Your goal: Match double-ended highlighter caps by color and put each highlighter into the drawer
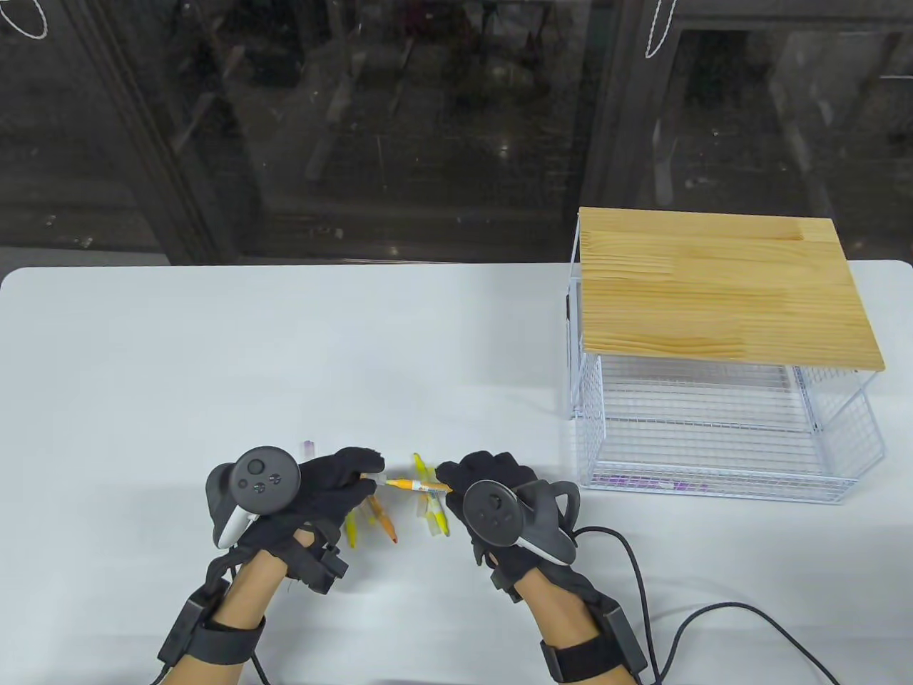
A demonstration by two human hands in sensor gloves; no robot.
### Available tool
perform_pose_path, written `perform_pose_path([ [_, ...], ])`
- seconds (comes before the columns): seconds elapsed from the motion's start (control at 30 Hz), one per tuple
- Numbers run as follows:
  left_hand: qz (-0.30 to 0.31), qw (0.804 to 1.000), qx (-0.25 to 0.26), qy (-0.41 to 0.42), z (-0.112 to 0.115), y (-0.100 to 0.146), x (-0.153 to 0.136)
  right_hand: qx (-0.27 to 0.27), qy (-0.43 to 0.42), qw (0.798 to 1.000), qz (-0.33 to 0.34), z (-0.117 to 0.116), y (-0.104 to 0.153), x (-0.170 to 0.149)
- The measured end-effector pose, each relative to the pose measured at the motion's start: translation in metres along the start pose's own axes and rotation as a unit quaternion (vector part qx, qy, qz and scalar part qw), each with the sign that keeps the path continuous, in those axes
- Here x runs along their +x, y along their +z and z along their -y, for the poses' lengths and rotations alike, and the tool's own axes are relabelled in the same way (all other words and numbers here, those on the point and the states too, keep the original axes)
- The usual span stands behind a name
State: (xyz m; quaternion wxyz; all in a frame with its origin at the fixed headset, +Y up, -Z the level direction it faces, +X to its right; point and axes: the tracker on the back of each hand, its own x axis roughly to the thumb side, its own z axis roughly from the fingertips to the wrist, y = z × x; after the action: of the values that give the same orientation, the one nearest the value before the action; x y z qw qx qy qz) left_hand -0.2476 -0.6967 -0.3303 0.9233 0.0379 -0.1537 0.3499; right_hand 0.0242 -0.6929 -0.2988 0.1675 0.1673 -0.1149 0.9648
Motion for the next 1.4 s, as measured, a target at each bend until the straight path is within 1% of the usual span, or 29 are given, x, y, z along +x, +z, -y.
perform_pose_path([
  [0.33,-0.015,1.000,-0.002,0.009,0.000,0.001,0.000,-0.023,0.000,1.000,0.005,0.003,0.001,0.001],
  [0.4,-0.013,1.000,-0.006,0.006,0.002,0.001,0.000,-0.035,-0.002,0.999,0.008,0.004,0.002,0.002],
  [0.57,-0.012,0.999,-0.021,0.031,0.006,0.000,0.001,-0.020,-0.005,1.000,0.008,0.001,0.002,0.002],
  [0.77,-0.022,0.998,-0.035,0.043,0.007,0.000,0.000,-0.024,-0.003,1.000,0.013,0.000,0.002,0.002],
  [0.87,-0.030,0.997,-0.042,0.062,0.008,-0.001,-0.002,-0.042,-0.002,0.999,0.024,0.002,0.003,0.002],
  [1.0,-0.042,0.990,-0.063,0.121,0.011,-0.002,-0.007,-0.074,-0.023,0.997,0.029,0.008,0.004,0.002],
  [1.07,-0.047,0.986,-0.068,0.147,0.012,-0.002,-0.008,-0.080,-0.022,0.996,0.030,0.010,0.005,0.003],
  [1.17,-0.037,0.988,-0.084,0.128,0.015,-0.003,-0.005,-0.084,-0.023,0.996,0.031,0.010,0.005,0.003],
  [1.27,-0.031,0.993,-0.084,0.081,0.017,-0.001,0.000,-0.082,-0.017,0.996,0.034,0.008,0.005,0.004],
  [1.33,-0.021,0.995,-0.079,0.052,0.018,0.000,0.004,-0.079,-0.021,0.996,0.042,0.008,0.005,0.004],
  [1.4,0.009,0.998,-0.052,-0.014,0.017,0.002,0.015,-0.069,-0.030,0.996,0.044,0.007,0.005,0.004],
])
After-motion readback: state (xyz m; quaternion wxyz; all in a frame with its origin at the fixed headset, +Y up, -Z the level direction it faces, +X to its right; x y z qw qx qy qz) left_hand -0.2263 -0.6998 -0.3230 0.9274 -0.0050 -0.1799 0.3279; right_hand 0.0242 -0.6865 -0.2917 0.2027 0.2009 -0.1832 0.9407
